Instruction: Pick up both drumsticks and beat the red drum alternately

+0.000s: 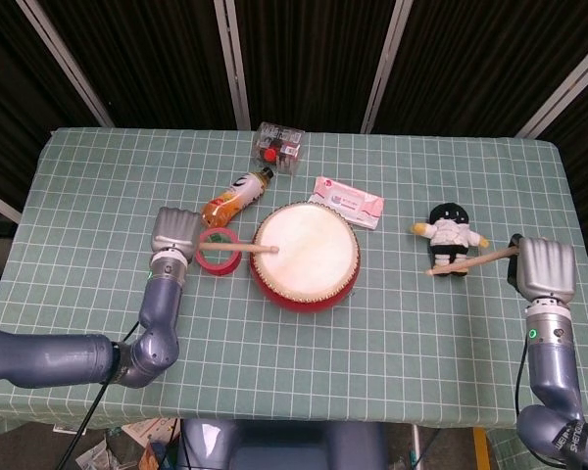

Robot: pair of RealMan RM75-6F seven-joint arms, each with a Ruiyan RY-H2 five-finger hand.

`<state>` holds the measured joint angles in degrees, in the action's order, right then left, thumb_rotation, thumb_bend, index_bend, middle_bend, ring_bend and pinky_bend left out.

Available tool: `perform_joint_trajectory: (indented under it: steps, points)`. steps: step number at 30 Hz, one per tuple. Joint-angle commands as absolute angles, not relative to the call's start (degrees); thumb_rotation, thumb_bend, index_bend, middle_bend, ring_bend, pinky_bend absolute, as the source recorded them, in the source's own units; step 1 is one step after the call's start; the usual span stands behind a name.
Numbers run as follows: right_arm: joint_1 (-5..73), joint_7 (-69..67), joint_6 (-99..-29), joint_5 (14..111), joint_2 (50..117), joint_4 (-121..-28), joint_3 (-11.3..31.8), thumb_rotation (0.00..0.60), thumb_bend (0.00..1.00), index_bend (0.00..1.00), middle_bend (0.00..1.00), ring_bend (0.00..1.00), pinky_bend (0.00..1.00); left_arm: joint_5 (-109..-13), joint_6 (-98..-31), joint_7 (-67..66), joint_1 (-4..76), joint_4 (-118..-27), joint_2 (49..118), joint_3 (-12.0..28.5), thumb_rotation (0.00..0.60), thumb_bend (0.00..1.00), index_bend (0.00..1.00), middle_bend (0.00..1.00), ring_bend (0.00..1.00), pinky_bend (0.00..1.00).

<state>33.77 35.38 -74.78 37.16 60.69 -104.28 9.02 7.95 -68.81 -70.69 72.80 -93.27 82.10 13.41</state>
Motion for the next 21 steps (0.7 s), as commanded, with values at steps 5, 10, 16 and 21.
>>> perform_joint_trajectory:
  steps: [5,10,16,21]
  points:
    - [33.1,35.7,-76.4,38.5,60.2,-106.7,9.5,0.600,0.67,1.00,1.00,1.00,1.00,1.1,-69.3,-60.1,70.3,-97.0,78.0,17.4,0.600,0.58,0.79,1.00,1.00,1.00]
    - [32.4,35.8,-78.7,39.6,59.4,-109.8,10.3,0.600,0.67,1.00,1.00,1.00,1.00,-9.1,-70.0,-51.2,65.0,-105.3,72.4,18.0,0.600,0.58,0.79,1.00,1.00,1.00]
    - [30.6,34.2,-81.7,40.9,58.1,-111.6,11.4,0.600,0.67,1.00,1.00,1.00,1.00,-16.7,-70.0,-46.4,60.2,-114.0,67.3,15.8,0.600,0.58,0.79,1.00,1.00,1.00]
    - [28.3,31.6,-81.8,40.3,56.1,-112.2,11.6,0.600,0.67,1.00,1.00,1.00,1.00,-22.8,-70.2,-43.6,56.7,-119.8,65.3,12.7,0.600,0.58,0.78,1.00,1.00,1.00]
